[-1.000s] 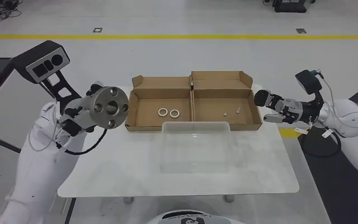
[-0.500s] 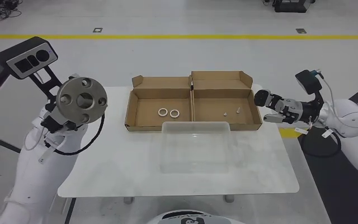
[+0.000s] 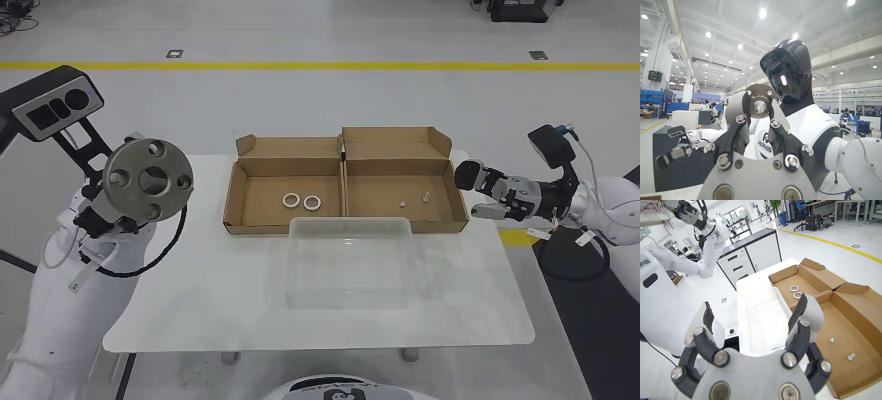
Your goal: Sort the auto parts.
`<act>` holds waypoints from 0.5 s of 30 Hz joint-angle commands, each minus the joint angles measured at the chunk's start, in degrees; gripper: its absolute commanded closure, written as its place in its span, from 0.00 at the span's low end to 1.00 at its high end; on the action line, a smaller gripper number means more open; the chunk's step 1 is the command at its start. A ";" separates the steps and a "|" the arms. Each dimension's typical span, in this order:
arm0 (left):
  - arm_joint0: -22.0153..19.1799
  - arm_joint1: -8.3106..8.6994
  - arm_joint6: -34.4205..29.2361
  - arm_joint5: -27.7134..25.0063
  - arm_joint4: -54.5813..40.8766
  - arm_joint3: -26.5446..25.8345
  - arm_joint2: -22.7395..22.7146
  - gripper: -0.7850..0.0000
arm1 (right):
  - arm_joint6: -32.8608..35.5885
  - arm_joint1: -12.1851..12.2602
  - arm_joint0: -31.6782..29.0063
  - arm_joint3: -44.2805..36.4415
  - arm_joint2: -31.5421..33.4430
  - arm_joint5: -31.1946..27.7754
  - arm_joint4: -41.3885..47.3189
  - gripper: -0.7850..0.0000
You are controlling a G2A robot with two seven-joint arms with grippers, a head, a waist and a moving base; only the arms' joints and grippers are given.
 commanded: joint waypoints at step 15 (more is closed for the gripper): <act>0.27 -1.02 2.72 6.81 14.70 0.58 2.97 1.00 | 0.00 0.00 0.00 0.00 0.00 0.00 0.00 0.00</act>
